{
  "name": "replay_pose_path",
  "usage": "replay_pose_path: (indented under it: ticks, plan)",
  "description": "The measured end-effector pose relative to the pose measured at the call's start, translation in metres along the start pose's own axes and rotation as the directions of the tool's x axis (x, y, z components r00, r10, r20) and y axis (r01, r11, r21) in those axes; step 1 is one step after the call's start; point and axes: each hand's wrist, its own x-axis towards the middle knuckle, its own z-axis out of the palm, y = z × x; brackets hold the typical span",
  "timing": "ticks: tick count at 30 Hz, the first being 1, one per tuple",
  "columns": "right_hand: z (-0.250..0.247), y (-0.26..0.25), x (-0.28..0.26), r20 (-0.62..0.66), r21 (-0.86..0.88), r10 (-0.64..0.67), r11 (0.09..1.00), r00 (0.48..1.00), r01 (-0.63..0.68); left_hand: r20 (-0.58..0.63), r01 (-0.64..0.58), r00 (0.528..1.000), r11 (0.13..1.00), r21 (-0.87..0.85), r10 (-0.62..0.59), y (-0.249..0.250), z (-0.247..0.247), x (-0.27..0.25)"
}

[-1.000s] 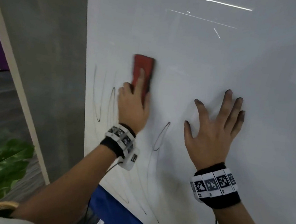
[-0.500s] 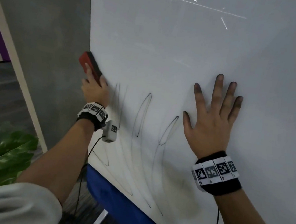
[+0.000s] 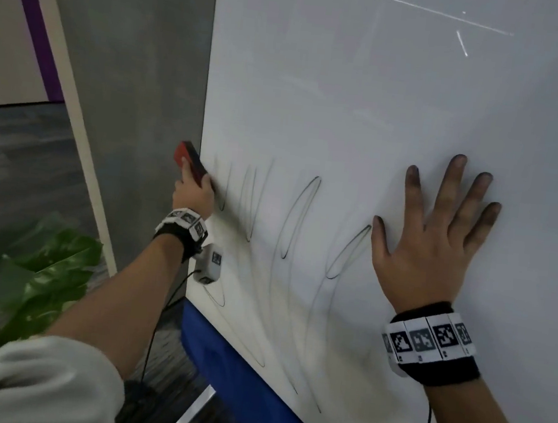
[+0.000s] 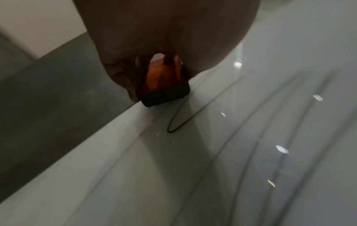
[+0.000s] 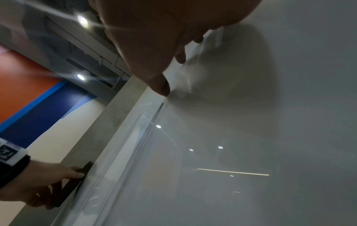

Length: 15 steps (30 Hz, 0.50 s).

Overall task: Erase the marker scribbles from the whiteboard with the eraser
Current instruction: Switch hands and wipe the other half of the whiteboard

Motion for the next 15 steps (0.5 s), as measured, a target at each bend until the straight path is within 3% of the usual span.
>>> replay_pose_path:
  ticks: [2, 3, 6, 8, 10, 13, 15]
  plan:
    - [0.002, -0.001, -0.001, -0.004, -0.004, 0.003, 1.0, 1.0, -0.003, -0.052, -0.154, 0.987, 0.988, -0.028, 0.152, 0.008, 0.007, -0.016]
    - [0.001, -0.001, -0.001, -0.004, -0.006, 0.005, 1.0, 1.0, -0.005, -0.095, -0.272, 0.959, 0.961, -0.044, 0.267, 0.016, 0.012, -0.028]
    - [0.002, -0.003, -0.001, -0.008, -0.003, 0.013, 1.0, 1.0, -0.013, -0.134, -0.58, 0.808, 0.815, -0.002, 0.574, 0.043, 0.031, -0.075]
    - [0.004, -0.003, 0.0, -0.005, -0.004, 0.017, 1.0, 1.0, -0.017, -0.142, -0.628, 0.767, 0.778, 0.031, 0.625, 0.045, 0.035, -0.082]
    - [0.004, -0.001, -0.001, 0.003, -0.008, 0.009, 1.0, 1.0, -0.009, -0.164, -0.554, 0.818, 0.832, 0.037, 0.551, 0.032, 0.038, -0.07]
    - [0.003, 0.0, 0.0, 0.017, -0.028, -0.003, 1.0, 1.0, 0.003, -0.171, -0.298, 0.942, 0.954, -0.035, 0.288, 0.006, 0.038, -0.05]
    - [0.002, -0.001, -0.002, 0.021, -0.029, -0.012, 0.999, 1.0, 0.012, -0.151, -0.202, 0.97, 0.977, -0.06, 0.192, 0.003, 0.036, -0.049]
